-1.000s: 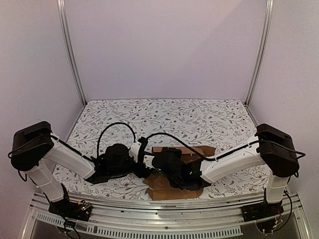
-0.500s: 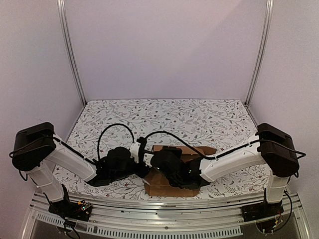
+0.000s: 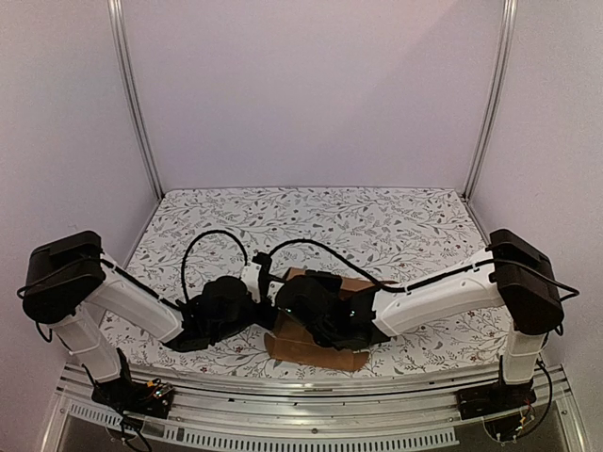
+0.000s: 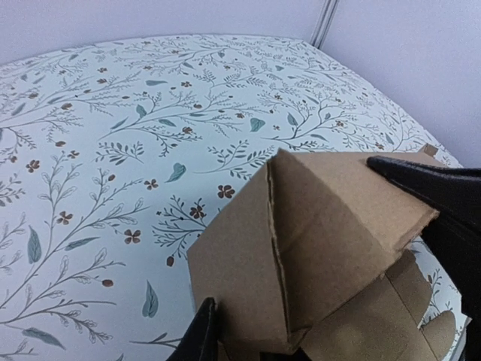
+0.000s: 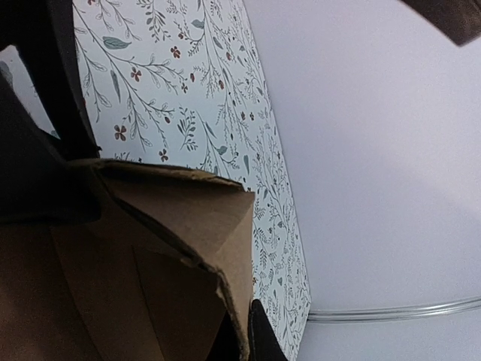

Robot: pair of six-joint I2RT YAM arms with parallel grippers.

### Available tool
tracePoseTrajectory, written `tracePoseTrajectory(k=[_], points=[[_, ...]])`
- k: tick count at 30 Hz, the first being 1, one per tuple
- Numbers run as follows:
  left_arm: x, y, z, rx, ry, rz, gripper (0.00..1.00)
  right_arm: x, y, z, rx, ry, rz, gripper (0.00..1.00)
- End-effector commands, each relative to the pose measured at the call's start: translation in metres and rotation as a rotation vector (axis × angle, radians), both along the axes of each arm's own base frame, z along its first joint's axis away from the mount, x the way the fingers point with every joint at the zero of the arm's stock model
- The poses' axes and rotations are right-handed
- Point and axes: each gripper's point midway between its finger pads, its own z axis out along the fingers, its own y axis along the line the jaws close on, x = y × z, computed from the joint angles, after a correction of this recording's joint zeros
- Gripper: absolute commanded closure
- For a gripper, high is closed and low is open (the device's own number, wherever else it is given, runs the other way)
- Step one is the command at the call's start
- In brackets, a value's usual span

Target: Fold the paper box

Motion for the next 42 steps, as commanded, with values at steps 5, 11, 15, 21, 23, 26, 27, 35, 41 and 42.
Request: tracePoseTrajectory(k=[5, 11, 15, 21, 23, 26, 27, 35, 41, 42], points=[[0.005, -0.015, 0.018, -0.002, -0.072, -0.015, 0.85, -0.013, 0.043, 0.000, 0.128, 0.069, 0.087, 0.95], [0.004, -0.017, 0.019, -0.003, -0.076, -0.024, 0.96, -0.012, 0.046, 0.004, 0.143, 0.066, 0.085, 0.76], [0.005, -0.018, 0.019, -0.001, -0.079, -0.025, 1.00, -0.013, 0.048, 0.011, 0.172, 0.074, 0.091, 0.64], [0.008, -0.016, 0.015, 0.023, -0.082, -0.006, 1.00, -0.020, 0.049, 0.033, 0.264, 0.119, 0.119, 0.51], [0.010, -0.014, 0.013, 0.037, -0.081, 0.006, 1.00, -0.024, 0.047, 0.042, 0.296, 0.141, 0.131, 0.49], [0.013, -0.012, 0.010, 0.079, -0.074, 0.029, 1.00, -0.031, 0.041, 0.056, 0.337, 0.195, 0.150, 0.40], [0.015, -0.011, 0.010, 0.088, -0.075, 0.032, 1.00, -0.035, 0.039, 0.062, 0.348, 0.215, 0.159, 0.39], [0.022, -0.011, -0.001, 0.132, -0.059, 0.023, 1.00, -0.064, 0.023, 0.105, 0.447, 0.370, 0.242, 0.35], [0.020, -0.015, -0.005, 0.162, -0.055, -0.017, 1.00, -0.068, 0.009, 0.127, 0.470, 0.389, 0.247, 0.33], [0.019, -0.016, -0.005, 0.167, -0.057, -0.026, 1.00, -0.067, 0.006, 0.129, 0.470, 0.390, 0.244, 0.33]])
